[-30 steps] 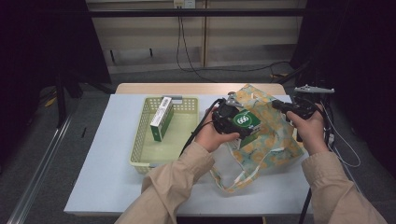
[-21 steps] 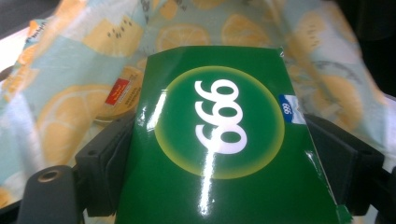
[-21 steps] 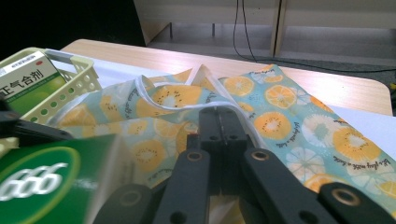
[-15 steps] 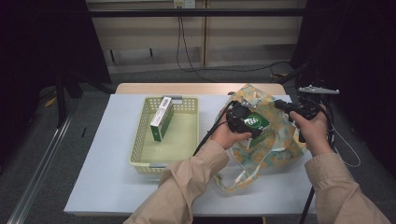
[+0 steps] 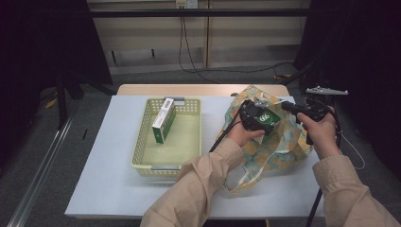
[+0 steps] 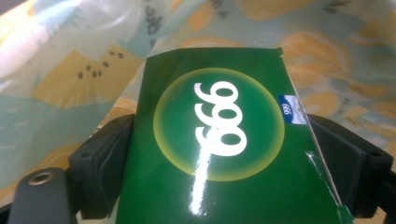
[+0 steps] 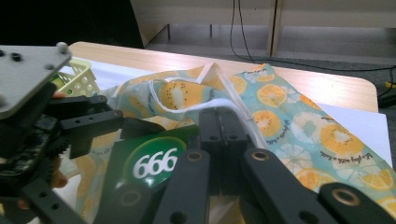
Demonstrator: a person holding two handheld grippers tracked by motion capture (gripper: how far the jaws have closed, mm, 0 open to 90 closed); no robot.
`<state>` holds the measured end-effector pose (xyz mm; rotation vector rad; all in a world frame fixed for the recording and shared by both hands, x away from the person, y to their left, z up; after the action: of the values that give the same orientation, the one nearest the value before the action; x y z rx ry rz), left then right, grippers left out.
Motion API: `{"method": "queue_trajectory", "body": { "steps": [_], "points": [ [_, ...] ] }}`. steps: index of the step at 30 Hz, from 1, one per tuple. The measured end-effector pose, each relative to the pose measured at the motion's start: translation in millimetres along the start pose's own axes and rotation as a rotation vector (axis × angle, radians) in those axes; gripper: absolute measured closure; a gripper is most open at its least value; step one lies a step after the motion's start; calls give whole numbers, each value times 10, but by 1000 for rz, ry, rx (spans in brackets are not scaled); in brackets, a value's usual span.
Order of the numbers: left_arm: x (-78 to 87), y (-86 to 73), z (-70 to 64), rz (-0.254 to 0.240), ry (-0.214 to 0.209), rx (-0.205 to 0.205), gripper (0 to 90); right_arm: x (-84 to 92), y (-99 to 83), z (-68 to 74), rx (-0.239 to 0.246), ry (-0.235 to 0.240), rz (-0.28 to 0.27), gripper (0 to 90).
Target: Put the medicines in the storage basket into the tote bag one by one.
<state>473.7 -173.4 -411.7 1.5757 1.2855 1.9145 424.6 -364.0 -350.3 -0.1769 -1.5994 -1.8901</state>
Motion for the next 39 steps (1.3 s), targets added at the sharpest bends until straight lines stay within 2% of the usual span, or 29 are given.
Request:
{"method": "queue_trajectory", "body": {
  "steps": [2, 5, 9, 12, 16, 17, 21, 26, 31, 35, 39],
  "points": [
    [47, -2, -2, 9, -27, 11, 104, -8, -3, 9, 4, 2, 1, 900],
    [173, 25, -2, -12, -31, -9, 105, -27, -9, 28, 8, 7, 4, 900],
    [352, 33, -10, -7, -45, -23, 114, -23, 1, 71, 12, 6, 2, 900],
    [471, 2, -9, 4, -42, -39, 116, -27, 1, 117, 20, 8, 5, 900],
    [636, -62, 19, 6, -35, -38, 113, -55, -15, 199, 29, 13, 13, 900],
    [680, -77, 23, -1, -43, -26, 110, -61, -19, 217, 30, 14, 14, 900],
    [910, -122, 47, -18, -46, -35, 109, -80, -19, 283, 33, 25, 15, 900],
    [1203, -193, 104, -18, -31, -42, 109, -106, -34, 366, 50, 39, 20, 900],
    [1499, -269, 191, -36, -4, -33, 109, -125, -84, 381, 32, 48, 12, 900],
    [1710, -348, 292, -24, 31, -28, 110, -140, -121, 381, 27, 49, 17, 900],
    [1883, -447, 408, -4, 44, -10, 112, -147, -139, 403, 35, 56, 25, 900]
  ]
}}
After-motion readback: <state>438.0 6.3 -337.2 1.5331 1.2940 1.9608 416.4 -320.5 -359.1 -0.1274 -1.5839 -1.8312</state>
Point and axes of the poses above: each handheld gripper's, and its own axes: x roughly backward along the jaws, y roughly out of its top, z roughly to its left, the point moved 1 cm from there along -x, roughly forward along the jaws, and after that the axes turned 5 degrees about -x, right-handed, at the moved point
